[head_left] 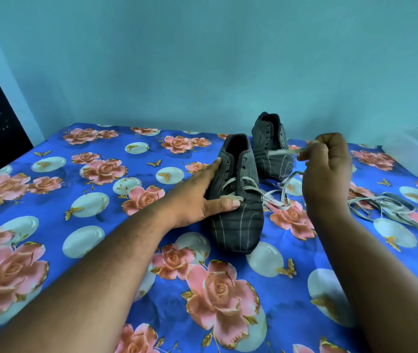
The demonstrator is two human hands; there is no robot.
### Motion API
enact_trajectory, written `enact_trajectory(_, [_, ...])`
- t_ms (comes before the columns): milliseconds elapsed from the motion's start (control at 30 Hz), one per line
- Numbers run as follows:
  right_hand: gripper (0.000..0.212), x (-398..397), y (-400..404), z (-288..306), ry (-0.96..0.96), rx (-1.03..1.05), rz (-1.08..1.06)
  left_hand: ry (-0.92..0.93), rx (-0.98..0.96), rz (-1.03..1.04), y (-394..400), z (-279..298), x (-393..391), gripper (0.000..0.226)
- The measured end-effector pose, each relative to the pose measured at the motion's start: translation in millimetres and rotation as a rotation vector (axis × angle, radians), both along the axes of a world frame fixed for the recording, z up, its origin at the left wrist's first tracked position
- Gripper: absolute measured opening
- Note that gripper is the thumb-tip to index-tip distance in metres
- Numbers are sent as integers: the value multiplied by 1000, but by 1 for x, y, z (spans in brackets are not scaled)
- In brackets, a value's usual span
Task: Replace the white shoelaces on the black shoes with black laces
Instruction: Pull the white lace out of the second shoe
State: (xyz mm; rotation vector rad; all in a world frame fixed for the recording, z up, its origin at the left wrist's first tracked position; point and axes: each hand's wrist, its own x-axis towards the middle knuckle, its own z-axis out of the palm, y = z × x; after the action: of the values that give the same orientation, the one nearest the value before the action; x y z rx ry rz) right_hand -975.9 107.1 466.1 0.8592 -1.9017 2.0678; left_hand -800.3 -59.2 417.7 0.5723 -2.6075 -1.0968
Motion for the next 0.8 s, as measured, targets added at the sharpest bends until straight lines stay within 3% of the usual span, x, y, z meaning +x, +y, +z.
enact_trajectory(167, [11,-20,2,-8,9,282,-55,61,-71,51,12,13,2,112])
enact_trajectory(233, [22,-21,1,-13,133,414,-54,127,-148,108,18,18,2,99])
enact_trajectory(400, [51,8,-12,-21,486,612,196,282,-288,219,22,20,-2,34])
enact_trajectory(500, [62,17,-18,-31,537,731,331,346,-318,216,25,22,-2,10])
enact_trajectory(800, [66,18,-18,-39,475,793,400,118,-206,329,23,23,-4,20])
